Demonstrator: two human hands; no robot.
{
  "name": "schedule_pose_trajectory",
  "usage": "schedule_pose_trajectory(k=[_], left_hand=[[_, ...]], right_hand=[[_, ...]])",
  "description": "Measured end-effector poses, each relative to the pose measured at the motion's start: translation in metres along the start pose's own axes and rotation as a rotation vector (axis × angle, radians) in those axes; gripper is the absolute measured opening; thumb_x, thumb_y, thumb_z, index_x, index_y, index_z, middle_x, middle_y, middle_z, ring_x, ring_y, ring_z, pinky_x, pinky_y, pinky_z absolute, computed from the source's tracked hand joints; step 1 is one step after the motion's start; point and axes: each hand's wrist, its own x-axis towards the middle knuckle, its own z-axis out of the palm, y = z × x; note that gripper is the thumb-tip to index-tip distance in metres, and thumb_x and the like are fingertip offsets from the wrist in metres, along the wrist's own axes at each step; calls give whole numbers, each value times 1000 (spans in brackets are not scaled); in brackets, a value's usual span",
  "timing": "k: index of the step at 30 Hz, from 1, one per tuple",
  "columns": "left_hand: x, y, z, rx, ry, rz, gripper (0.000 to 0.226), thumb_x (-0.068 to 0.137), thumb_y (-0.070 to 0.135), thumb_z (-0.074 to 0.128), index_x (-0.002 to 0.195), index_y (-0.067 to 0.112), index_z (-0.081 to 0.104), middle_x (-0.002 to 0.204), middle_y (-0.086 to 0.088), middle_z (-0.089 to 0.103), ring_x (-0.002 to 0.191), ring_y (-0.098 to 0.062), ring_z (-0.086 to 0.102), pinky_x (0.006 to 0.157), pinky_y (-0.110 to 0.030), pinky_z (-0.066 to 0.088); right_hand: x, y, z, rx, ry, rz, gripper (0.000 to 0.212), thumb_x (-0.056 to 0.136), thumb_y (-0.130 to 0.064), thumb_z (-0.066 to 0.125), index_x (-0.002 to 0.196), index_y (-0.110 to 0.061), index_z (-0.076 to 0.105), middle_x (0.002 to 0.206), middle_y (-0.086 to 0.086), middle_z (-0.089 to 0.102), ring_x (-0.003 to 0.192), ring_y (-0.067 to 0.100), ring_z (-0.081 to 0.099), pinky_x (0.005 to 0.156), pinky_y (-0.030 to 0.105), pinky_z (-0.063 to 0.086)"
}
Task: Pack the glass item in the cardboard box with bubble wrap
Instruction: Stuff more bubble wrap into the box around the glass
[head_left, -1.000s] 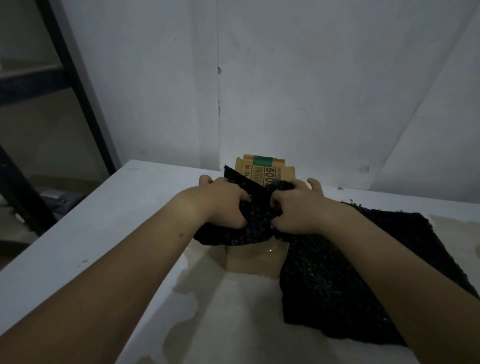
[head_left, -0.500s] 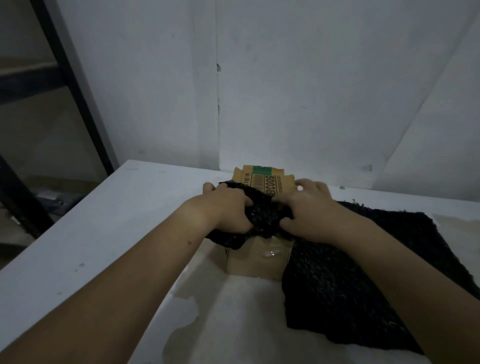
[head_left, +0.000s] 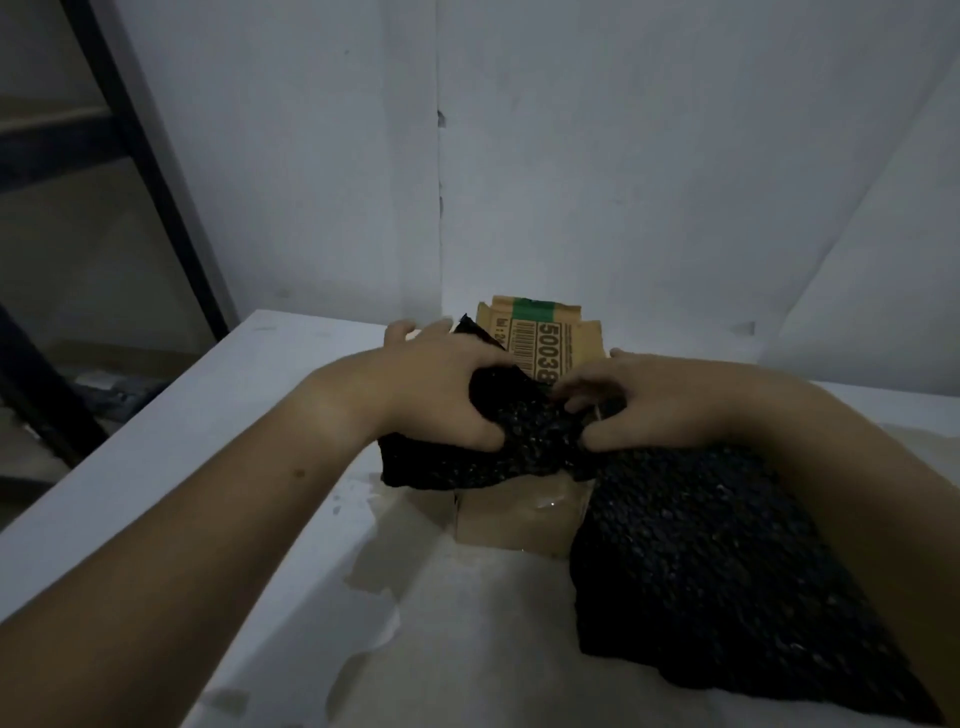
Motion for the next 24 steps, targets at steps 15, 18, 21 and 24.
schedule_pose_trajectory(k=[15, 18, 21, 24], left_hand=[[5, 3, -5, 42, -157, 18, 85, 49, 61, 59, 132, 44, 52, 130, 13, 47, 119, -21, 47, 105, -41, 28], [4, 2, -4, 51, -160, 0, 89, 49, 62, 58, 136, 46, 47, 134, 13, 43, 118, -24, 46, 107, -43, 30], [5, 1, 1, 55, -140, 0, 97, 46, 65, 56, 140, 45, 44, 135, 14, 42, 119, -26, 44, 108, -43, 30], [7, -4, 7, 15, -99, -2, 96, 46, 66, 57, 140, 47, 43, 134, 16, 42, 120, -29, 43, 108, -41, 30]], right_hand=[[37, -12, 43, -587, 184, 102, 61, 77, -37, 71, 130, -21, 48, 128, 11, 52, 122, 33, 40, 107, 43, 26], [21, -10, 16, -240, 18, 79, 76, 72, -41, 79, 139, -31, 44, 134, -2, 52, 123, 22, 49, 106, 38, 38], [-7, -9, -1, -9, 127, -83, 47, 72, -38, 69, 117, -42, 57, 110, -23, 63, 106, 3, 59, 97, 31, 46], [-30, -14, 19, -213, 244, -134, 33, 70, -56, 58, 101, -45, 64, 95, -26, 59, 103, 1, 50, 94, 23, 39]])
